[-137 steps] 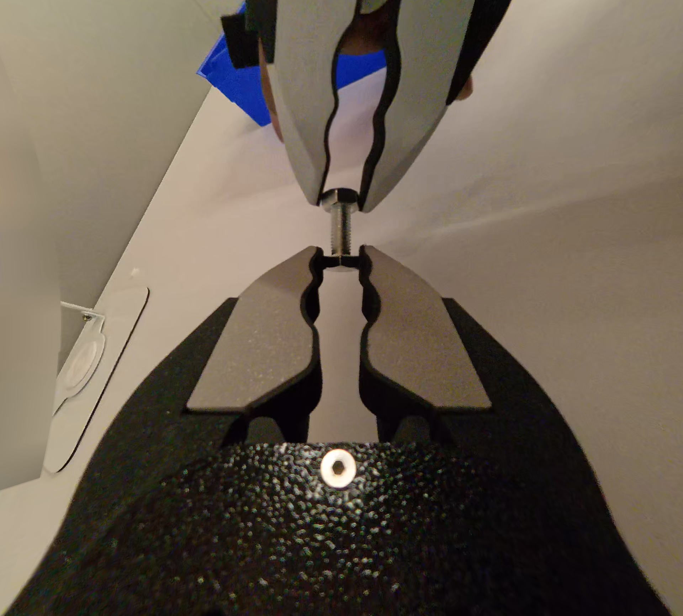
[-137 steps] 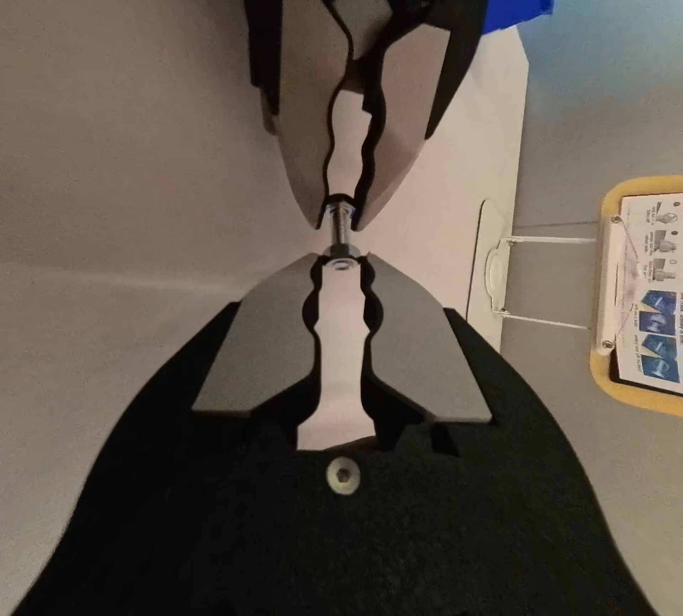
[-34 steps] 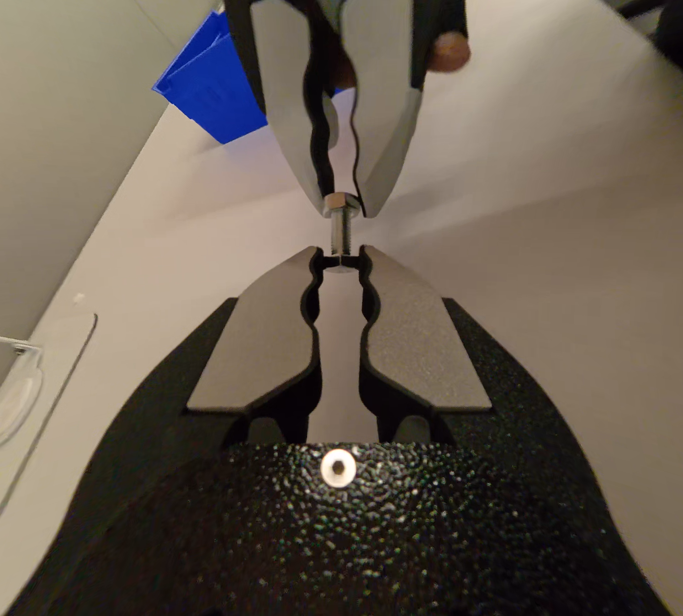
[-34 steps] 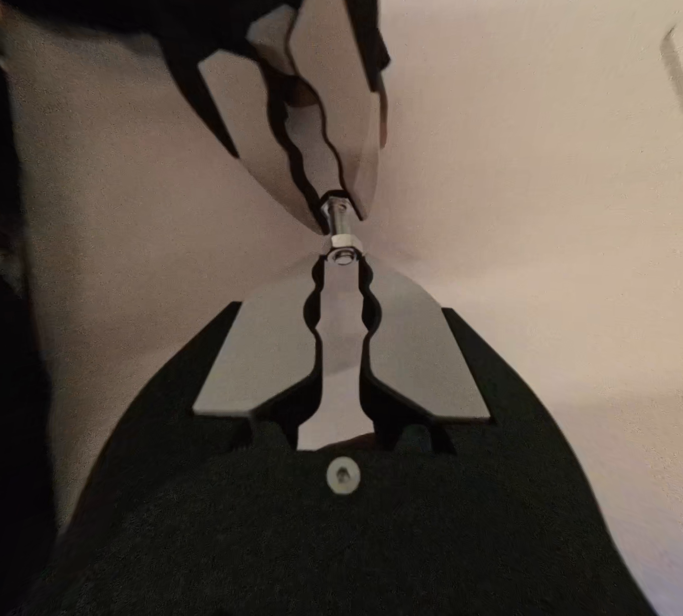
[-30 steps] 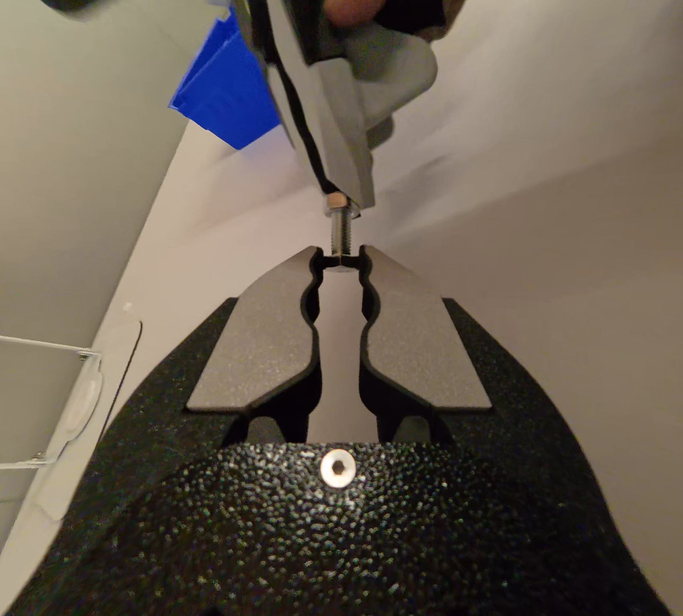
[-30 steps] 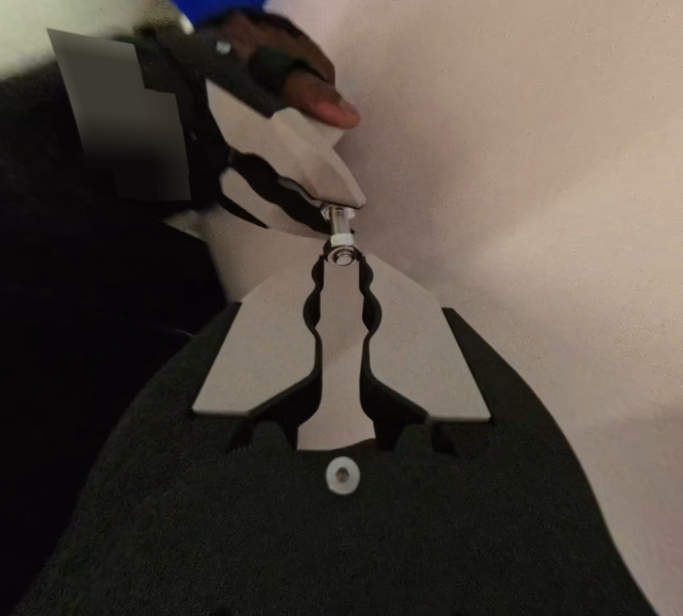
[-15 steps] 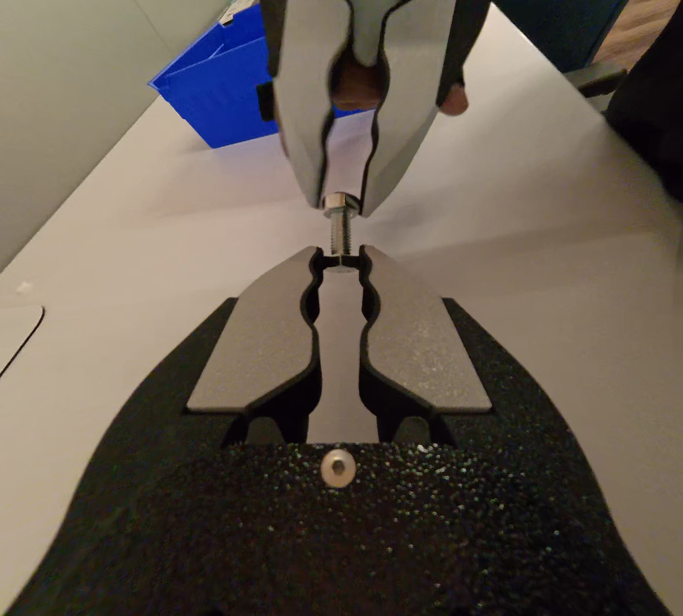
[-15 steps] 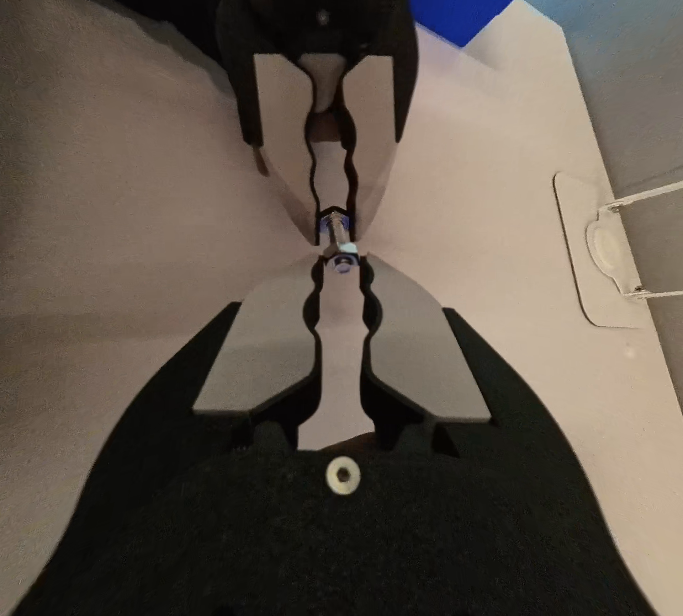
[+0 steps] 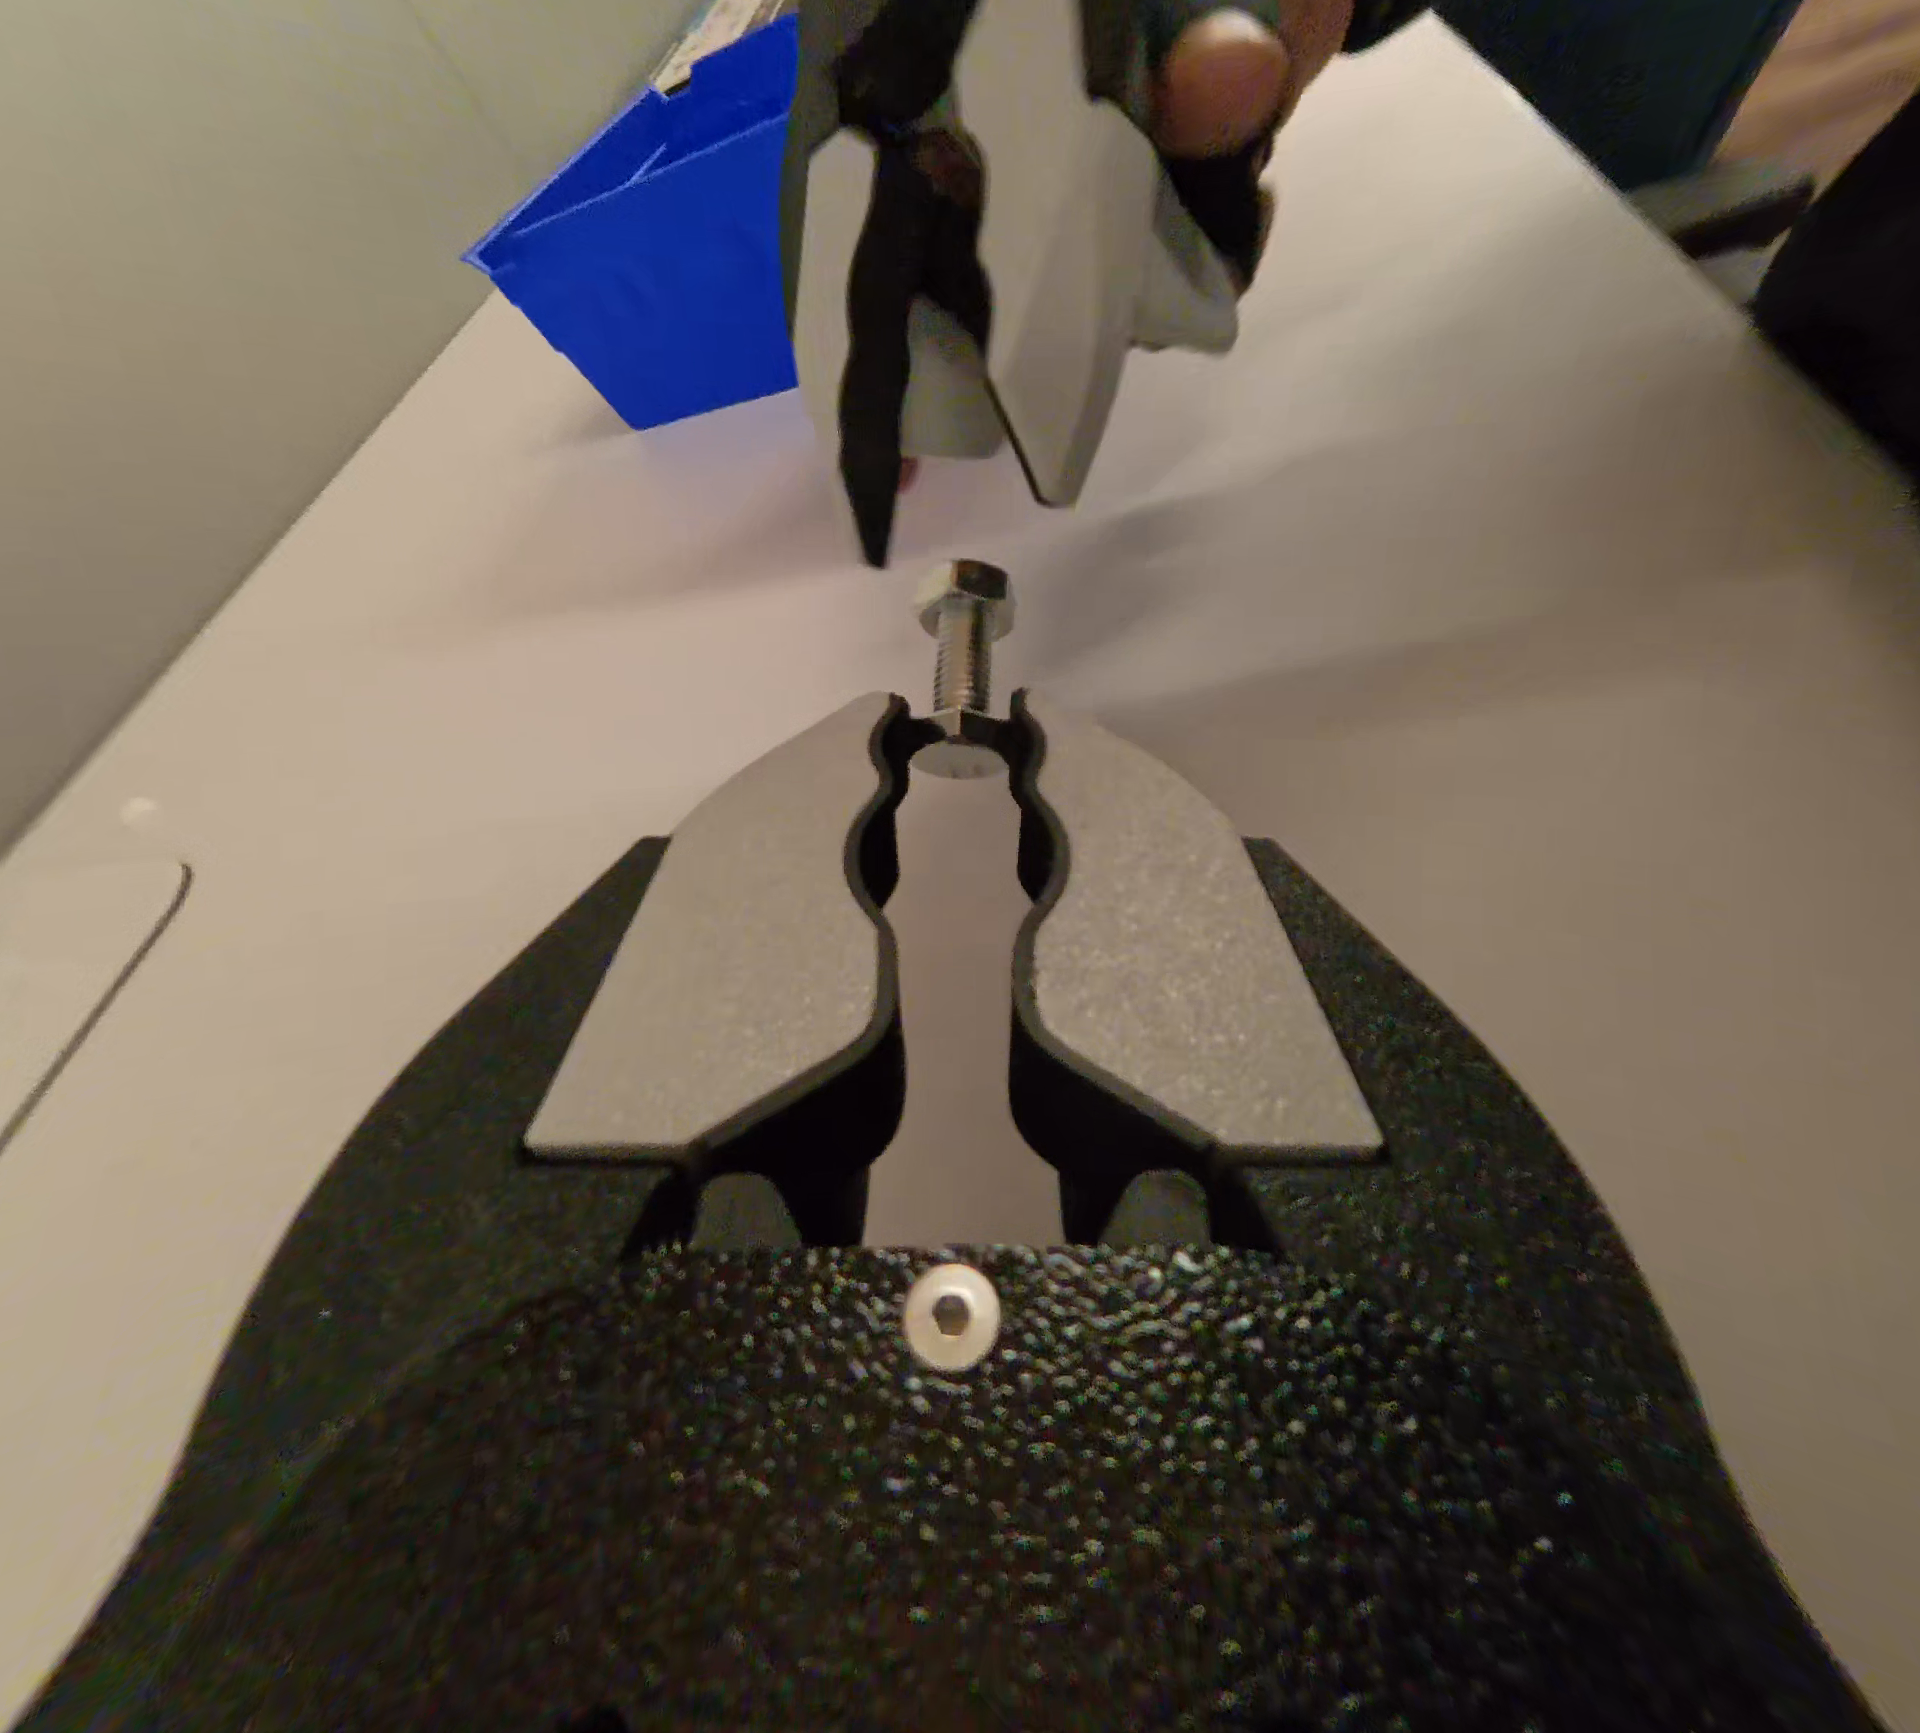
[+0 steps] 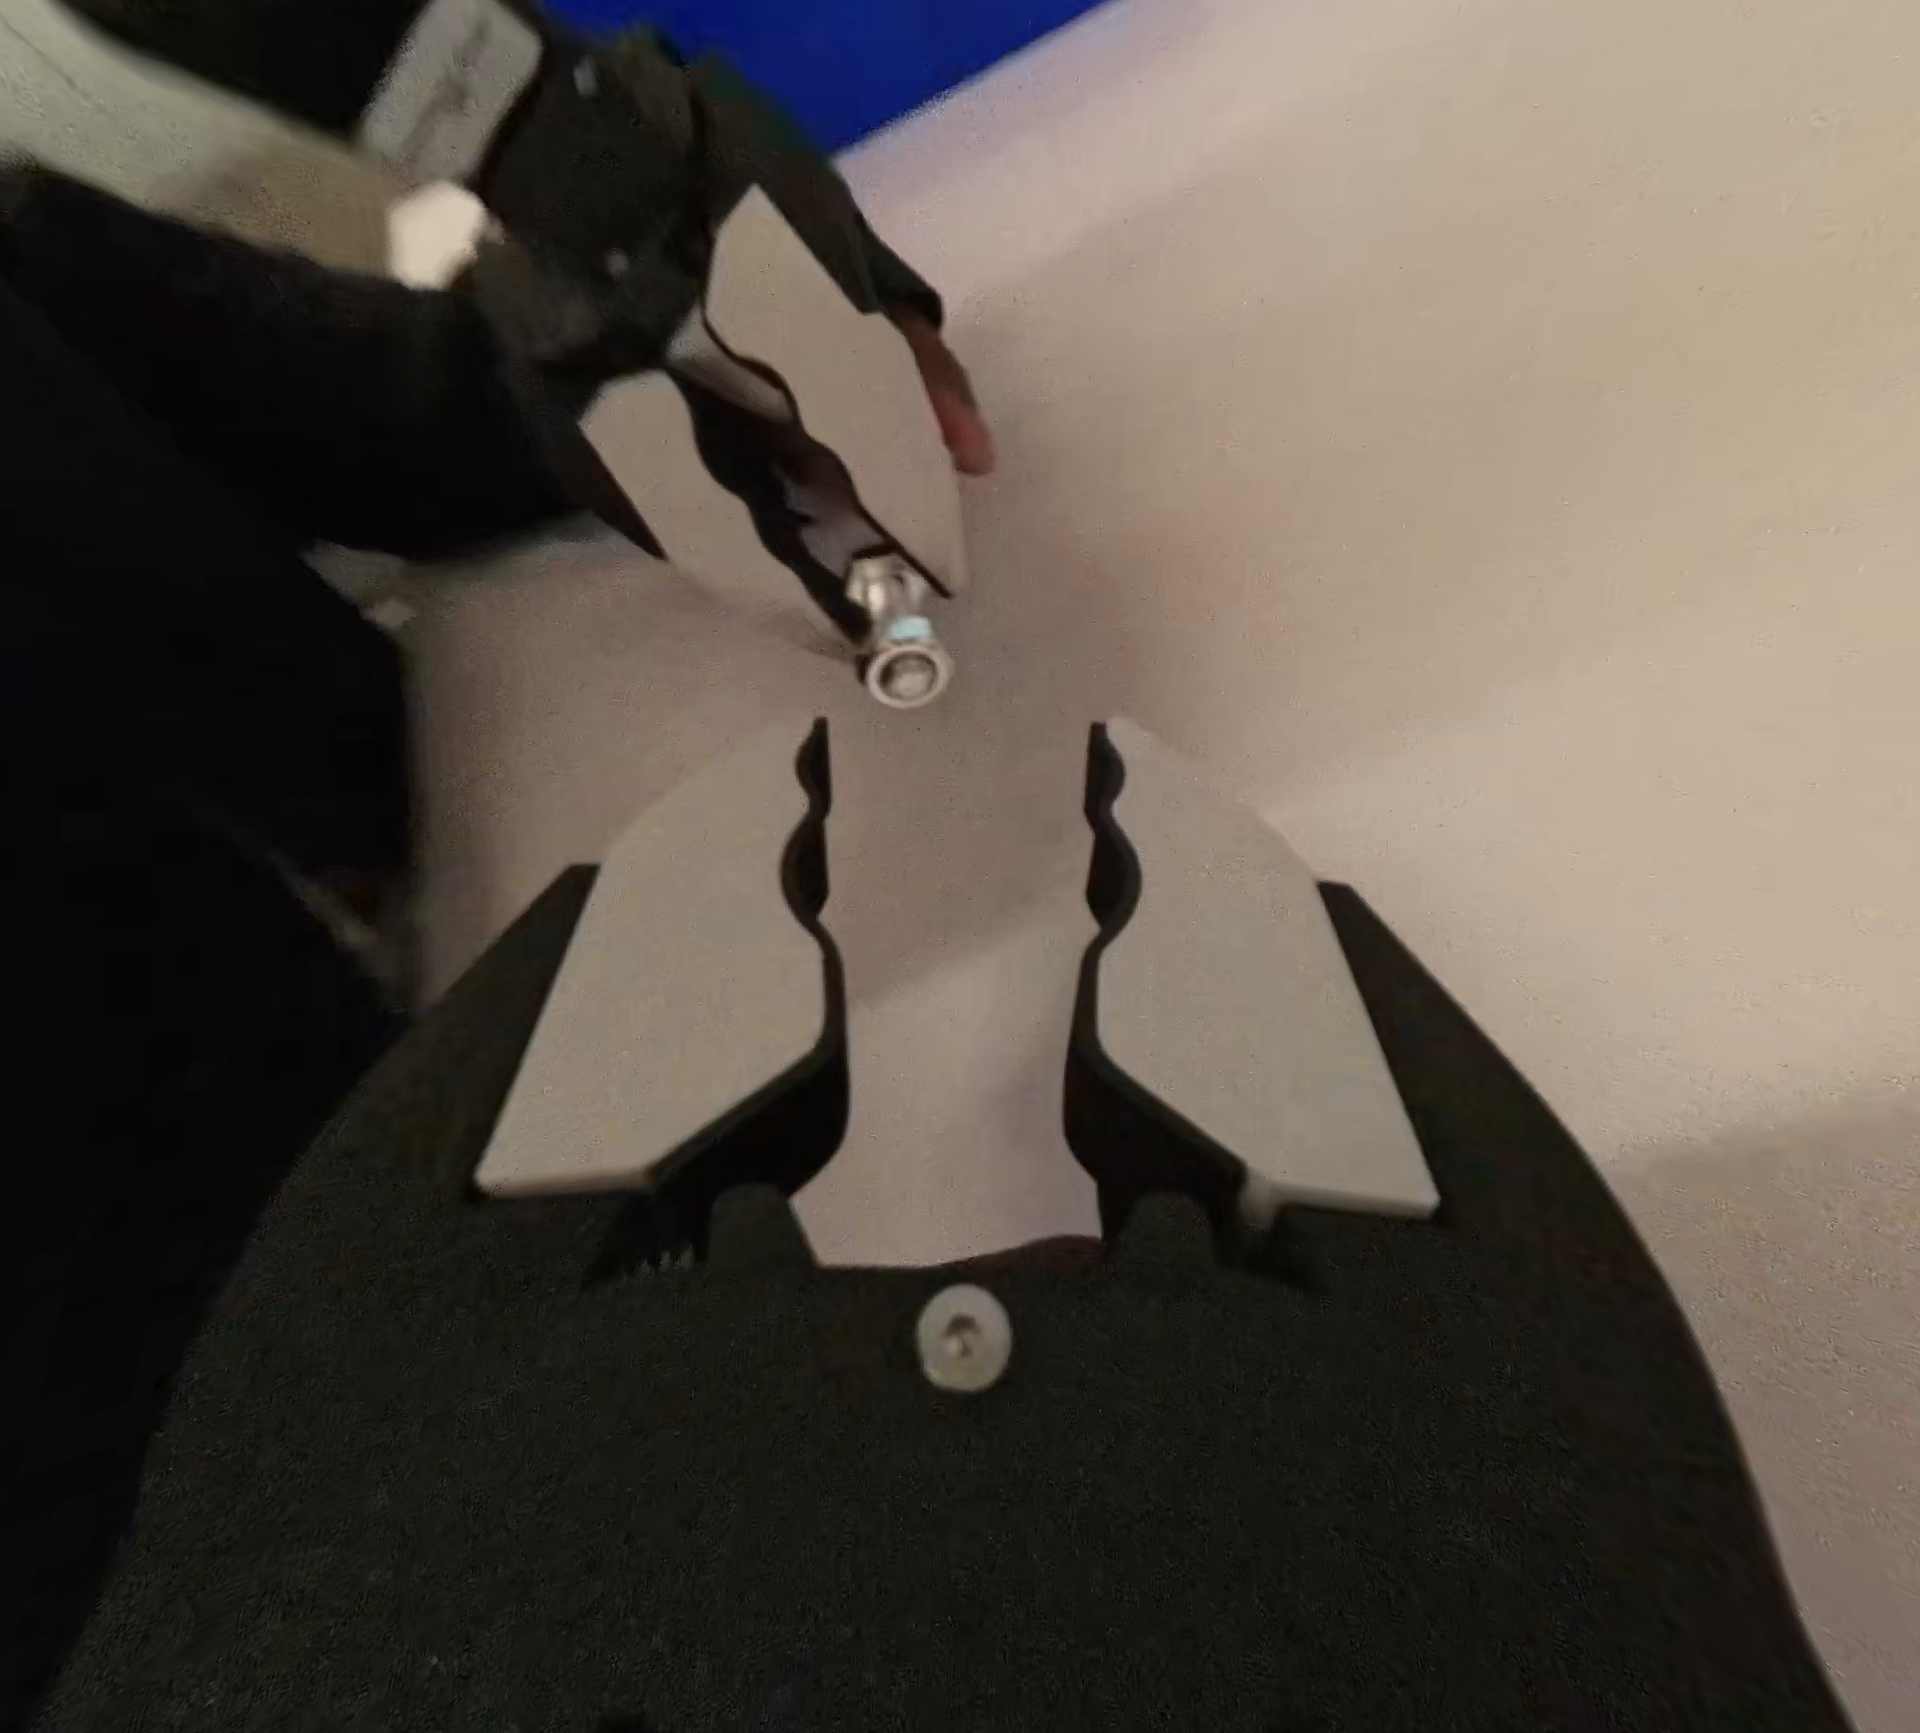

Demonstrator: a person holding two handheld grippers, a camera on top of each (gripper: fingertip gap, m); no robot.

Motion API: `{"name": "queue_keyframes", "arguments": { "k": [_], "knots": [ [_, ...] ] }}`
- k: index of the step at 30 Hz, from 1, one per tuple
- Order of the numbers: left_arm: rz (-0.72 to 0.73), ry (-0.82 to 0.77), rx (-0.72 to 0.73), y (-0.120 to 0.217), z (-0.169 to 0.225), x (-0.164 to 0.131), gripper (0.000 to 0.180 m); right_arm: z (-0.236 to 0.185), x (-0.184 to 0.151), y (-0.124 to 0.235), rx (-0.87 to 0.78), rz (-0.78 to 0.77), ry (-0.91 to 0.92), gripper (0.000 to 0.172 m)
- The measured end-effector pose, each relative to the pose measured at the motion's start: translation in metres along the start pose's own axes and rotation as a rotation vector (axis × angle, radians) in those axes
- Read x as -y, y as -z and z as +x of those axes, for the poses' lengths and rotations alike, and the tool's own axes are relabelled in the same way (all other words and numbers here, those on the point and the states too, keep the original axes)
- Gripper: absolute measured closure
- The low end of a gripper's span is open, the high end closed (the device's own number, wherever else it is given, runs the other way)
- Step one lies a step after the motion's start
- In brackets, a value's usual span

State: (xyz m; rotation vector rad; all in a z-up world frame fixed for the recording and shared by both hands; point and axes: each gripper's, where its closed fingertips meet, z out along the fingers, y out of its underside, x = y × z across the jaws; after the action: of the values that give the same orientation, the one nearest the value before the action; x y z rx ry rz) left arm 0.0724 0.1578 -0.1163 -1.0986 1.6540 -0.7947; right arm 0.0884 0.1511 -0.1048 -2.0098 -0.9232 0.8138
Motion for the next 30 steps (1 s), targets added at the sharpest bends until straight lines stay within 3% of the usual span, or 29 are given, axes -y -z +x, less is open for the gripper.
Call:
{"name": "queue_keyframes", "arguments": {
  "k": [2, 5, 8, 11, 13, 17, 18, 20, 22, 25, 28, 30],
  "knots": [
    [0.035, 0.060, -0.022, 0.002, -0.001, 0.003, 0.163, 0.000, 0.007, 0.003, -0.099, 0.015, 0.250, 0.123],
    [0.061, 0.103, -0.044, 0.004, -0.001, 0.007, 0.163, -0.016, 0.013, 0.000, -0.116, 0.031, 0.496, 0.127],
    [0.085, 0.123, -0.075, 0.004, 0.003, 0.011, 0.163, -0.021, 0.008, -0.008, -0.128, -0.019, 0.608, 0.134],
    [0.080, 0.105, -0.107, 0.003, 0.010, 0.011, 0.163, -0.021, 0.001, -0.013, -0.122, -0.076, 0.648, 0.153],
    [0.071, 0.075, -0.109, 0.002, 0.013, 0.010, 0.163, -0.022, -0.005, -0.014, -0.053, -0.132, 0.501, 0.153],
    [0.049, -0.042, -0.095, 0.000, 0.020, 0.008, 0.163, -0.032, -0.010, -0.011, 0.243, -0.184, -0.290, 0.153],
    [0.053, -0.037, -0.091, 0.000, 0.018, 0.010, 0.163, -0.032, -0.007, -0.009, 0.300, -0.149, -0.408, 0.153],
    [0.069, -0.007, -0.094, 0.002, 0.016, 0.012, 0.163, -0.030, -0.003, -0.006, 0.339, -0.090, -0.432, 0.150],
    [0.080, 0.024, -0.099, 0.003, 0.014, 0.012, 0.163, -0.025, -0.004, -0.004, 0.260, -0.077, -0.255, 0.131],
    [0.100, 0.079, -0.109, 0.005, 0.011, 0.013, 0.163, -0.012, 0.002, 0.000, 0.027, -0.045, 0.163, 0.117],
    [0.123, 0.111, -0.125, 0.006, 0.011, 0.017, 0.163, -0.019, 0.008, 0.001, -0.079, -0.027, 0.516, 0.126],
    [0.131, 0.129, -0.143, 0.005, 0.012, 0.019, 0.163, -0.028, 0.011, -0.002, -0.114, 0.004, 0.696, 0.148]
  ]
}}
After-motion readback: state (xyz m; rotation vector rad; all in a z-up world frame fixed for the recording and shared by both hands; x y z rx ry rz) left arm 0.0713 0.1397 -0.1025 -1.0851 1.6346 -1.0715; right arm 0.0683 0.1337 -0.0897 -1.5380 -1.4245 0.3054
